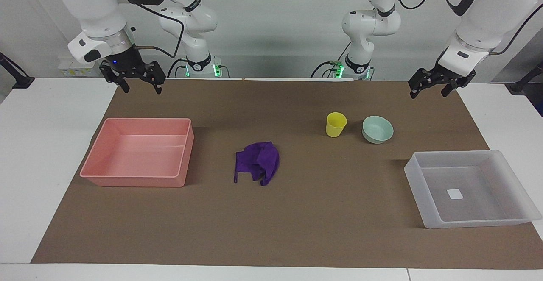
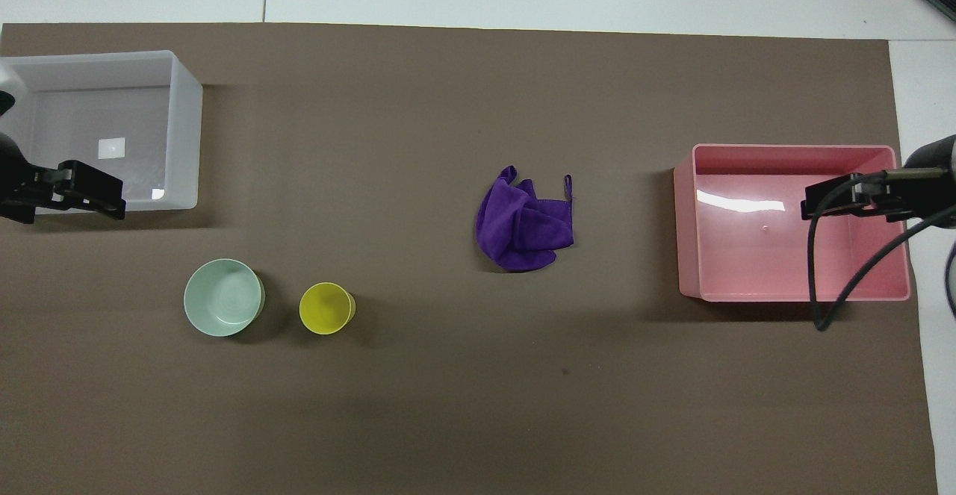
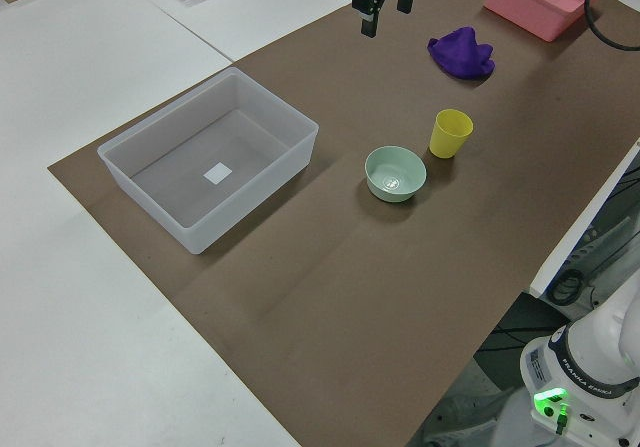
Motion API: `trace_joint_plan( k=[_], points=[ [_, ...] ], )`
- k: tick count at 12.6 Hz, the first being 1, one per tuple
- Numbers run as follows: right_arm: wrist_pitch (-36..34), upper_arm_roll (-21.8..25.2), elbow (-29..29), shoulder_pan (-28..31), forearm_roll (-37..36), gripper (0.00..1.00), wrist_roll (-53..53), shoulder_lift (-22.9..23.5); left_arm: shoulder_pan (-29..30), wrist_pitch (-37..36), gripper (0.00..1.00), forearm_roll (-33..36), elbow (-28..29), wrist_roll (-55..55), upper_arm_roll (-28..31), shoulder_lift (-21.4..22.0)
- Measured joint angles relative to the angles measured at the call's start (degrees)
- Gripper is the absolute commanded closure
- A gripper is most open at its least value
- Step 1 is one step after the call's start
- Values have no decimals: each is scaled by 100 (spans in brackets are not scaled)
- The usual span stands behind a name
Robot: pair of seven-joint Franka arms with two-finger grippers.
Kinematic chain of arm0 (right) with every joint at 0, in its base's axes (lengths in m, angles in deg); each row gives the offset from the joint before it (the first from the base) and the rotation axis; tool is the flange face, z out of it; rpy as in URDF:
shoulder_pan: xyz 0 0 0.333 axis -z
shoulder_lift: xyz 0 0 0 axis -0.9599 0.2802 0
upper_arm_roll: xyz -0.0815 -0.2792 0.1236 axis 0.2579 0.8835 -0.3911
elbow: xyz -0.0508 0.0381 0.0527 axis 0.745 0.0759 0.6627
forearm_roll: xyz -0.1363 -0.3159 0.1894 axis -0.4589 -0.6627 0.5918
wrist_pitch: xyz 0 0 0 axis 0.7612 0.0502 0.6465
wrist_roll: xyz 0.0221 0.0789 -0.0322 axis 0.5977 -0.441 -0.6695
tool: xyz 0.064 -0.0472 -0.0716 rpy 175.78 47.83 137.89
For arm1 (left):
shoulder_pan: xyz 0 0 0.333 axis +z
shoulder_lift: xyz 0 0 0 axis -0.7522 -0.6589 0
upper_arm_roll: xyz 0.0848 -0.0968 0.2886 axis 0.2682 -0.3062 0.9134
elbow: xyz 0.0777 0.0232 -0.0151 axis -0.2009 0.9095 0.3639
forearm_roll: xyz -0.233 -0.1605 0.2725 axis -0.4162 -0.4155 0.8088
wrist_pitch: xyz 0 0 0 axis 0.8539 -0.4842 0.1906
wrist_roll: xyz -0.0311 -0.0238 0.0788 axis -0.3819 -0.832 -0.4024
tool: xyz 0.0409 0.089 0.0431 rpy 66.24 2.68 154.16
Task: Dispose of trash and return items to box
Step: 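Reach the left gripper to the green bowl while the right gripper grasps the cloth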
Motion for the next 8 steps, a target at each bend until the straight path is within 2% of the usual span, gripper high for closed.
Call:
trace_joint_plan(
  k=[2, 3, 5, 8],
  points=[
    [517, -13, -321, -337, 14, 0, 420, -34, 9, 87, 0, -8, 555, 3, 2, -11],
    [826, -21, -471, -589, 15, 0, 779, -7, 32, 364, 0, -46, 960, 4, 11, -13],
    [1522, -42, -740, -1096, 15, 0, 1364, 195, 94, 1420, 0, -141, 1970, 4, 22, 63],
    [2784, -50, -915, -1743, 15, 0, 2005, 993, 150, 3173, 0, -175, 3791, -31, 34, 433]
  ],
)
